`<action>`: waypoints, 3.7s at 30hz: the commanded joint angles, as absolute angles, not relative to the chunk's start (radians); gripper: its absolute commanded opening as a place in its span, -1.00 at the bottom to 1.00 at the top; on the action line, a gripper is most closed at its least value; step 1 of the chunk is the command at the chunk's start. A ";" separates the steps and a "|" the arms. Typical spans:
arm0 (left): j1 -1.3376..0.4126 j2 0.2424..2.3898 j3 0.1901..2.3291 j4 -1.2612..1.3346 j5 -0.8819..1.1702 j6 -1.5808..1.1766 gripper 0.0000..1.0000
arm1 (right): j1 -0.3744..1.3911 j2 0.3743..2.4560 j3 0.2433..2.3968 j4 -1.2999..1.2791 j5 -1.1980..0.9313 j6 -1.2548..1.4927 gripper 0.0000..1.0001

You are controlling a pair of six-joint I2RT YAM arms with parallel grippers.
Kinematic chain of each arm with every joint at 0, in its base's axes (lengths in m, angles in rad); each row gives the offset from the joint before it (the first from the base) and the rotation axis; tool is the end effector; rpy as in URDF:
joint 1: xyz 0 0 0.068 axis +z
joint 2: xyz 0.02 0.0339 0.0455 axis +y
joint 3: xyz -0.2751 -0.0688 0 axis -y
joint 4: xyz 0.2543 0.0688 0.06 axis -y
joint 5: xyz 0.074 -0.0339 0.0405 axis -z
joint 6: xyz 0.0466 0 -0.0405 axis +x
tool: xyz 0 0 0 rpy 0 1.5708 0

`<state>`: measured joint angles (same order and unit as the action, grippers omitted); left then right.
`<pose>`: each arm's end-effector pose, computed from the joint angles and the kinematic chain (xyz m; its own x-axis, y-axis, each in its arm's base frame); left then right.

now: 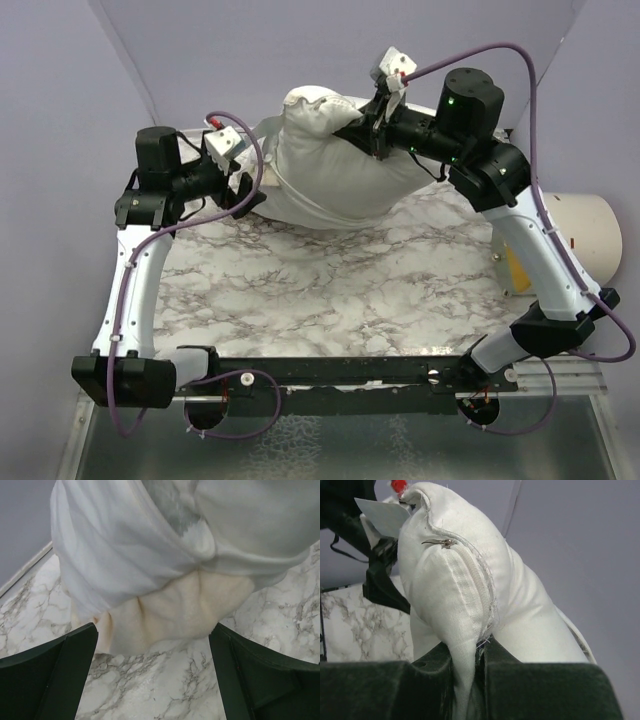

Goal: Remove the pillowcase from the pillow

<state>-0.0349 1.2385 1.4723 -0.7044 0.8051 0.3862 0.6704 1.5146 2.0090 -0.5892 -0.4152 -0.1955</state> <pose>0.2572 -0.0426 0.4426 -0.1688 0.2671 -0.9488 0.7879 0.6149 0.0329 0.2360 0.2111 0.5506 0.0988 -0.1485 -0.9840 -0.8807 0.4472 -0.1559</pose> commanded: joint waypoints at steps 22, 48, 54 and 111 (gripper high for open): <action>-0.040 1.162 1.268 -0.302 0.901 0.489 0.60 | 0.589 1.559 2.128 -0.457 -0.629 0.018 -0.98; -0.045 1.211 1.071 -0.366 0.599 0.671 -1.00 | 0.324 1.492 2.100 -0.189 -0.586 0.324 -0.98; -0.037 1.235 1.017 -0.372 0.530 0.722 -1.00 | 0.119 1.463 2.034 0.001 -0.695 0.558 -0.98; -0.048 1.443 1.922 -0.406 0.264 0.057 -1.00 | 0.194 1.147 1.260 0.055 -0.797 0.424 0.83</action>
<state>-0.1001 1.4097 1.8526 -0.3733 0.6289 0.0288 0.2897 1.2343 1.4826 0.0570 -0.7822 0.3721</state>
